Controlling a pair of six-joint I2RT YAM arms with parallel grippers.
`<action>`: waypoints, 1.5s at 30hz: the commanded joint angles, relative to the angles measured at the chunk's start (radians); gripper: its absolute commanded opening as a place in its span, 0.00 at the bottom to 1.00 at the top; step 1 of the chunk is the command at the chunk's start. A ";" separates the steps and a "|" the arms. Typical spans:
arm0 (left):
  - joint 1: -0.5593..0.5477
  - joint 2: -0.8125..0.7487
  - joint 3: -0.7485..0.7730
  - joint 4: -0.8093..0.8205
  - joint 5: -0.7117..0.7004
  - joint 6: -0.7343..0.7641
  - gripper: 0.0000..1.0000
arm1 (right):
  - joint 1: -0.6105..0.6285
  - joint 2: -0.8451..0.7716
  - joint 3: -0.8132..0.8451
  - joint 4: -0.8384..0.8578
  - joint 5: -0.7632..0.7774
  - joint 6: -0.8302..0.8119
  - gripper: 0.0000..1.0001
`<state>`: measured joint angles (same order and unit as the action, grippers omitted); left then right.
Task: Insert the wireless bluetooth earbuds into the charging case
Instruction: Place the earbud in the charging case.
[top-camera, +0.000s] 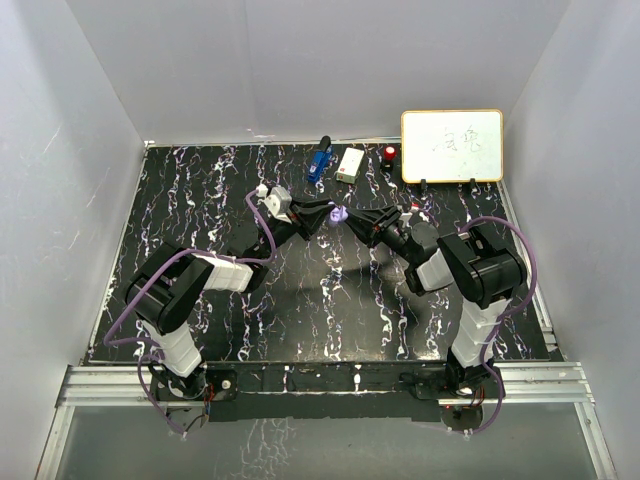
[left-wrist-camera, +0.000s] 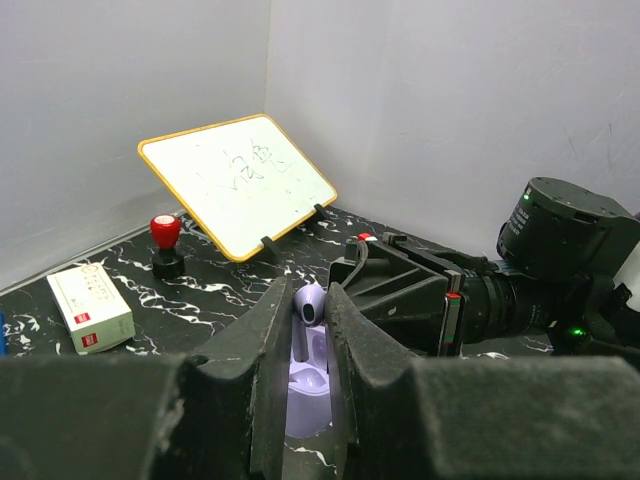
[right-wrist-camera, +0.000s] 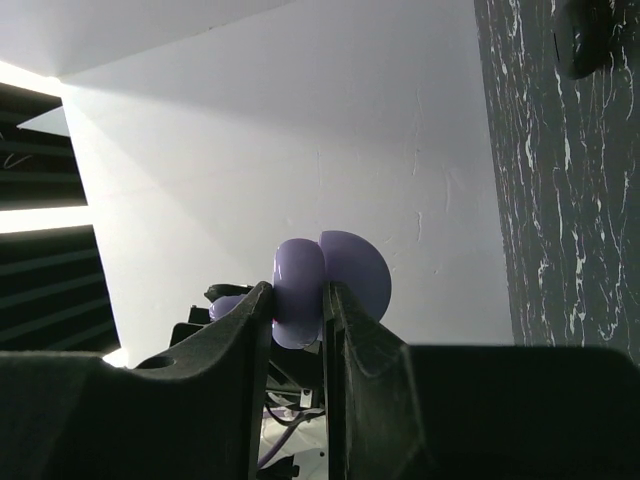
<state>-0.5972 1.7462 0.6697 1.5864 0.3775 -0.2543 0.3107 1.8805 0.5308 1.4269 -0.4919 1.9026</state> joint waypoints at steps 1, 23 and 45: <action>0.006 0.001 0.029 0.202 0.034 0.009 0.00 | 0.009 -0.014 -0.005 0.103 0.042 0.018 0.00; 0.007 0.036 0.059 0.205 0.055 0.029 0.00 | 0.020 0.012 -0.005 0.165 0.049 0.061 0.00; 0.007 0.056 0.054 0.204 0.058 0.044 0.00 | 0.022 0.027 0.001 0.194 0.054 0.076 0.00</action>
<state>-0.5972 1.7985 0.6987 1.5932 0.4099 -0.2310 0.3264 1.9049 0.5262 1.4429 -0.4568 1.9671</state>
